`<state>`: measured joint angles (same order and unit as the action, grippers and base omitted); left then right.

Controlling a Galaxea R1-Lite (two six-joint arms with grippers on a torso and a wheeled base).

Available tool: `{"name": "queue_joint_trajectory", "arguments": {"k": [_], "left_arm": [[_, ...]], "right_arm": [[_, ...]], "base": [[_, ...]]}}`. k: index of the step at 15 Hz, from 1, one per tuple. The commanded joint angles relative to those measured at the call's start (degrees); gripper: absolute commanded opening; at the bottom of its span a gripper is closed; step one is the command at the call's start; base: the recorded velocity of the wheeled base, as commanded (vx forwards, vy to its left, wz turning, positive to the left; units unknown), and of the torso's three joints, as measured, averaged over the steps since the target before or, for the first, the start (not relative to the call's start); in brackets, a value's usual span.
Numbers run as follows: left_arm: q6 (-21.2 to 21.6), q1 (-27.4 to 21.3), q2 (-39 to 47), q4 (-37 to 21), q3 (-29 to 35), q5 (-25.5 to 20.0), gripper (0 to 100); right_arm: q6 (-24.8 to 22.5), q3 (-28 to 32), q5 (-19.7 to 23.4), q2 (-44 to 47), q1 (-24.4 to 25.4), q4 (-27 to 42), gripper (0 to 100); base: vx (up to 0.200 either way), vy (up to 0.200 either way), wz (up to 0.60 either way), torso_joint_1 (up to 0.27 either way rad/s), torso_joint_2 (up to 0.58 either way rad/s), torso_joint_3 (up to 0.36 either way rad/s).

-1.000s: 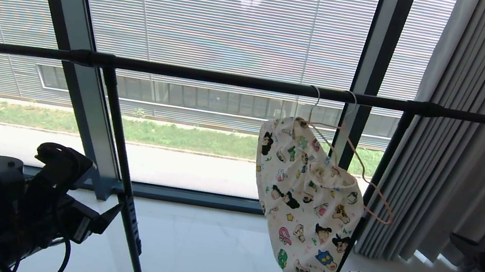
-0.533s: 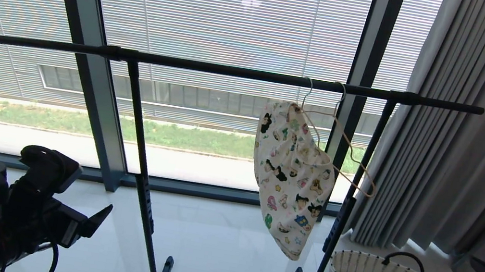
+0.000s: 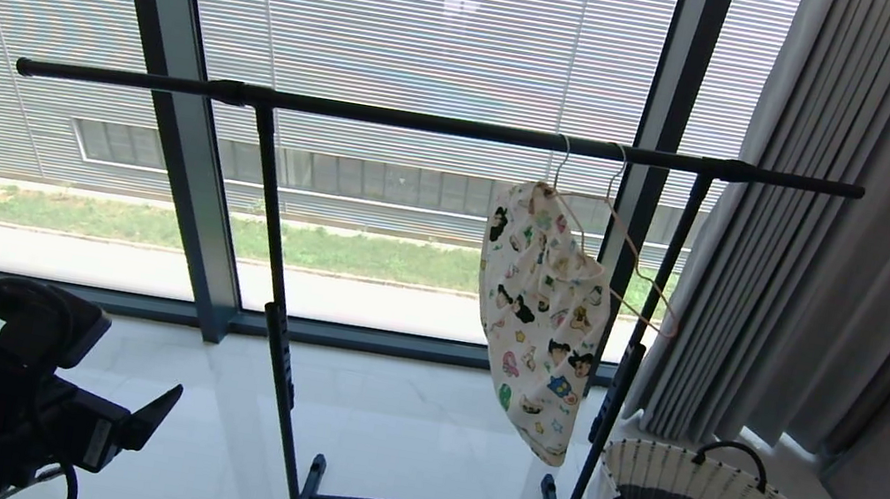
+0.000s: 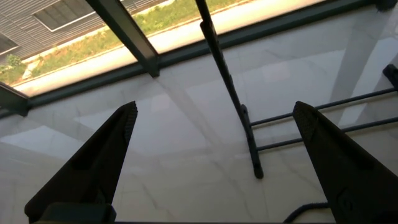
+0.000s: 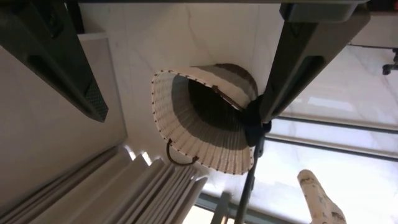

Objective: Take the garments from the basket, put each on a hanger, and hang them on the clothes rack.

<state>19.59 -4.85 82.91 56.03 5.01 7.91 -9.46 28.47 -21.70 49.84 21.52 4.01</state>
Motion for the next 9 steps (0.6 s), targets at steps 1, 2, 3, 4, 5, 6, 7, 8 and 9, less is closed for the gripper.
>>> {"name": "queue_joint_trajectory", "arguments": {"k": [1, 2, 3, 4, 5, 6, 7, 8, 9], "left_arm": [[-1.31, 0.37, -1.52, 0.05, -0.53, 0.70, 100], [-2.72, 0.46, -1.96, 0.05, -0.62, 2.11, 100], [-3.68, 0.37, -2.66, 0.05, -1.32, 4.39, 100], [-3.77, 0.37, -3.37, 0.05, -2.20, 5.01, 100], [-3.77, 0.37, -4.07, 0.05, -3.25, 5.01, 100], [-3.77, 0.37, -4.33, 0.05, -3.87, 5.01, 100], [-3.77, 0.37, -4.42, 0.05, -3.96, 5.01, 100], [-3.77, 0.37, -4.33, 0.05, -3.87, 5.01, 100], [-3.77, 0.37, -4.33, 0.05, -3.87, 5.01, 100]], "right_arm": [[-0.03, -2.89, -0.01, -2.90, -0.95, 0.03, 100], [-0.03, -4.21, -0.01, -3.87, -2.09, 0.03, 100], [-0.03, -5.70, 0.08, -5.36, -3.76, 0.03, 100], [-0.03, -6.14, 0.08, -6.07, -4.47, 0.03, 100], [-0.03, -6.14, 0.08, -6.42, -4.82, 0.03, 100], [-0.03, -6.05, 0.08, -6.42, -4.82, 0.03, 100], [-0.03, -6.05, 0.17, -6.42, -4.82, 0.03, 100], [-0.03, -5.97, 0.17, -6.42, -4.82, 0.03, 100], [-0.03, -5.97, 0.25, -6.42, -4.82, 0.03, 100]], "base": [[0.000, 0.000, 0.00, 0.000, 0.00, 0.000], [0.000, 0.000, 0.00, 0.000, 0.00, 0.000], [0.000, 0.000, 0.00, 0.000, 0.00, 0.000], [0.000, 0.000, 0.00, 0.000, 0.00, 0.000], [0.000, 0.000, 0.00, 0.000, 0.00, 0.000], [0.000, 0.000, 0.00, 0.000, 0.00, 0.000], [0.000, 0.000, 0.00, 0.000, 0.00, 0.000], [0.000, 0.000, 0.00, -0.105, 0.24, 0.119], [0.000, 0.000, 0.00, -0.168, 0.37, 0.198]]}}
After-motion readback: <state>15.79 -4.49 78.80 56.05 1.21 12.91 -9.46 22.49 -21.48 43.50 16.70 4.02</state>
